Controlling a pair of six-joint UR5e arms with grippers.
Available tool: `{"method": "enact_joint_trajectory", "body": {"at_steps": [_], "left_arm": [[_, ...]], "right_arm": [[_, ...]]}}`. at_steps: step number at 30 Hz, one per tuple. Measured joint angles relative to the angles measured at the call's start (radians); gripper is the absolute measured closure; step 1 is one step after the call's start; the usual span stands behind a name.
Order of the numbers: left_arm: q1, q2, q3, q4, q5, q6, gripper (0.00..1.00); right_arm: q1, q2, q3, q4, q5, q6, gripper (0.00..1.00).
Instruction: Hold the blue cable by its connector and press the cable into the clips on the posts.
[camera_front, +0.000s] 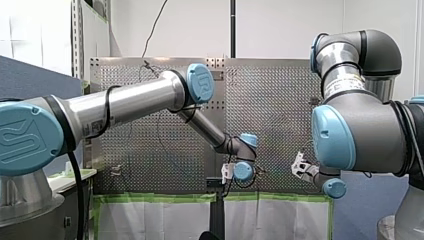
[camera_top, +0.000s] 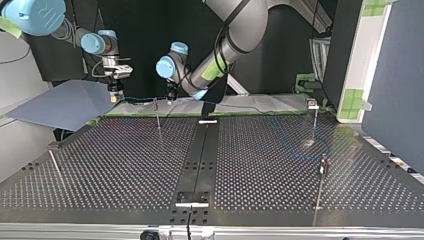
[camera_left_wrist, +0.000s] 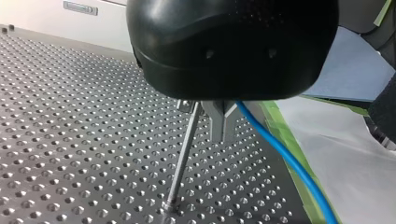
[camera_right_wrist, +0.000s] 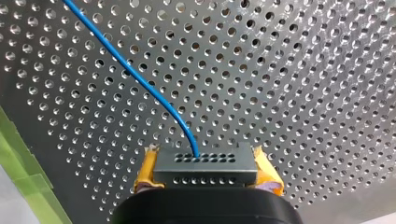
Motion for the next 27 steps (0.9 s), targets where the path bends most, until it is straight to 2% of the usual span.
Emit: {"method": "enact_joint_trajectory", "body": {"at_steps": [12, 19, 27], "left_arm": [[0.026, -0.015, 0.040, -0.004, 0.029, -0.018, 1.00], [0.037, -0.015, 0.040, -0.006, 0.058, -0.019, 1.00], [0.055, -0.015, 0.056, -0.035, 0.083, -0.023, 1.00]], "right_arm": [[0.004, 0.000, -0.005, 0.000, 0.002, -0.001, 1.00], [0.006, 0.002, -0.019, 0.002, 0.022, -0.001, 1.00], [0.012, 0.012, -0.029, 0.002, 0.029, -0.007, 1.00]]}}
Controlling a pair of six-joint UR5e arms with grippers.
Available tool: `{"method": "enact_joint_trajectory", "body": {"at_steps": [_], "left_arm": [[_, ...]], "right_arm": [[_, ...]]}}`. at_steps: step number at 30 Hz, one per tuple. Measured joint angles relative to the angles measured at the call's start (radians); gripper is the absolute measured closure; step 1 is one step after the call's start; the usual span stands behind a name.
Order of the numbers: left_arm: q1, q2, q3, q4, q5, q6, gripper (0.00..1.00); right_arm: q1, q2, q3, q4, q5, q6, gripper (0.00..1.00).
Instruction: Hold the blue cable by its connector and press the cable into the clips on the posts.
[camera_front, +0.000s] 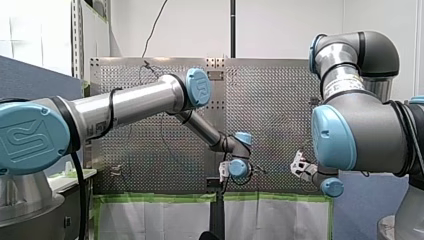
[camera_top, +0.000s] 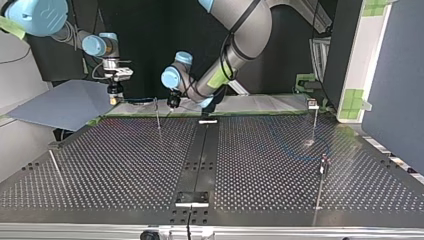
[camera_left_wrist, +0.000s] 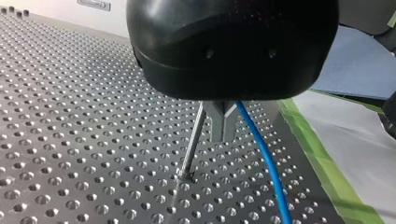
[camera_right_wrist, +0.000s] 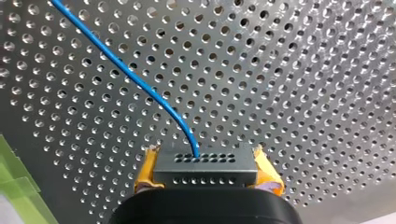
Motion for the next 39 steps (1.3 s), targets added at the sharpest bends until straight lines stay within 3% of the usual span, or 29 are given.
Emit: {"method": "enact_joint_trajectory", "body": {"at_steps": [7, 20, 26, 31, 39], "left_arm": [[0.003, -0.001, -0.001, -0.007, 0.019, -0.014, 1.00], [0.024, -0.002, 0.018, -0.062, 0.033, -0.050, 1.00], [0.032, -0.005, 0.029, -0.071, 0.036, -0.070, 1.00], [0.028, -0.032, 0.055, -0.098, 0.032, -0.076, 1.00], [0.027, -0.086, 0.120, -0.162, 0.026, -0.076, 1.00]], "right_arm": [[0.002, 0.034, -0.028, 0.012, 0.009, -0.010, 1.00], [0.003, 0.038, -0.036, 0.016, 0.013, -0.010, 1.00], [0.006, 0.039, -0.067, 0.044, 0.043, -0.010, 1.00], [0.009, 0.039, -0.092, 0.064, 0.066, -0.009, 1.00], [0.012, 0.042, -0.123, 0.078, 0.071, -0.011, 1.00]]}}
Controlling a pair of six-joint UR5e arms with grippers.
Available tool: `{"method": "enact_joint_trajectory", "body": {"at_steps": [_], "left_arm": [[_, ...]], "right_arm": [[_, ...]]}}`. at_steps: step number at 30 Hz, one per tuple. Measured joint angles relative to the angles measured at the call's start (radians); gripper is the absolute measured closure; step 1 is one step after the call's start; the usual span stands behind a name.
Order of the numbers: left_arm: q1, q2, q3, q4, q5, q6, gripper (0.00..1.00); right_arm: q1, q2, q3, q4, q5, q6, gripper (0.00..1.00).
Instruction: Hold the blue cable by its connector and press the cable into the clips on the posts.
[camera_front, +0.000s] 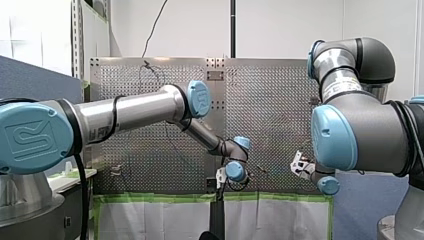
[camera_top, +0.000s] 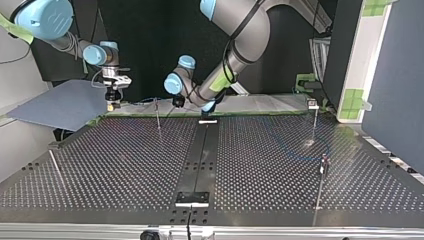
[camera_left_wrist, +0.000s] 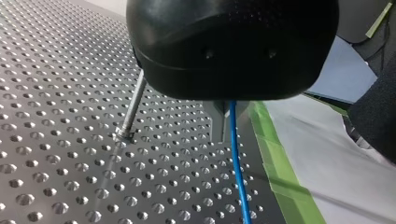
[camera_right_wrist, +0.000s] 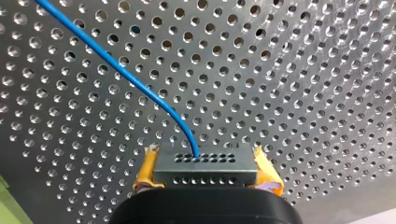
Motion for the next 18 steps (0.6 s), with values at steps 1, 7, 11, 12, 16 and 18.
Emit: {"method": "enact_joint_trajectory", "body": {"at_steps": [1, 7, 11, 12, 16, 18], "left_arm": [[0.001, -0.002, 0.011, -0.010, 0.000, -0.001, 1.00], [0.001, -0.005, 0.061, -0.046, 0.003, -0.003, 1.00], [0.001, -0.003, 0.094, -0.056, 0.005, -0.010, 1.00], [0.002, -0.002, 0.102, -0.057, 0.005, -0.011, 1.00], [0.005, -0.002, 0.137, -0.058, 0.004, -0.016, 1.00], [0.006, -0.002, 0.152, -0.058, 0.004, -0.016, 1.00]], "right_arm": [[0.000, 0.002, -0.005, 0.001, -0.001, -0.001, 1.00], [0.000, 0.006, -0.022, 0.006, -0.003, -0.011, 1.00], [-0.003, 0.006, -0.030, 0.007, -0.003, -0.018, 1.00], [-0.005, 0.006, -0.032, 0.008, -0.003, -0.019, 1.00], [-0.009, 0.006, -0.045, 0.014, -0.003, -0.019, 1.00], [-0.011, 0.006, -0.051, 0.016, -0.003, -0.018, 1.00]]}}
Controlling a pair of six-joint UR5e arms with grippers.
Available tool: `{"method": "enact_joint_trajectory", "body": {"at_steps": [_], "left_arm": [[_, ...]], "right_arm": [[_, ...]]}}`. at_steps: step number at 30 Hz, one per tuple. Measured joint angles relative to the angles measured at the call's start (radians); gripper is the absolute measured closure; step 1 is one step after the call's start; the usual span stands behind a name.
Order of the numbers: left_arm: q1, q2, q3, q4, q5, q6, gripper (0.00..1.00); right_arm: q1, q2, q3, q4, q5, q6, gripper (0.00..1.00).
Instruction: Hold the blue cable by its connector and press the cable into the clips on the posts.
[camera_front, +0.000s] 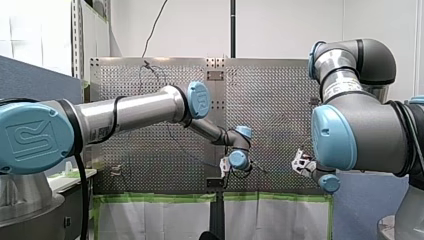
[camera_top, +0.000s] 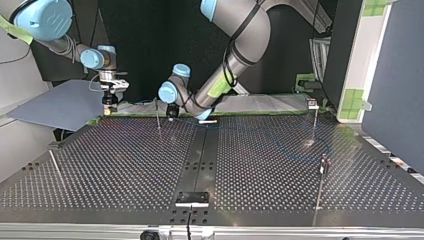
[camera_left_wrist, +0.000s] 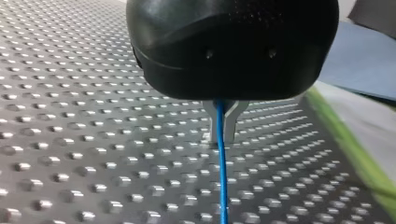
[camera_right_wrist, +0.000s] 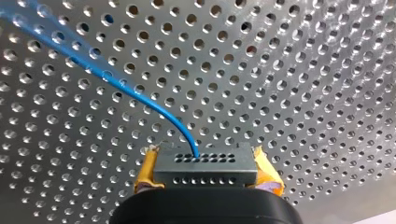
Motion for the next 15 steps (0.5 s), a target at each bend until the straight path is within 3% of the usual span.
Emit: {"method": "enact_joint_trajectory", "body": {"at_steps": [6, 15], "left_arm": [[0.005, 0.000, 0.036, -0.001, -0.001, -0.001, 1.00], [0.012, 0.000, 0.018, -0.001, 0.002, 0.001, 1.00]], "right_arm": [[-0.001, 0.000, -0.015, 0.007, 0.002, 0.003, 1.00], [-0.002, 0.001, -0.032, 0.009, -0.003, 0.006, 1.00]]}}
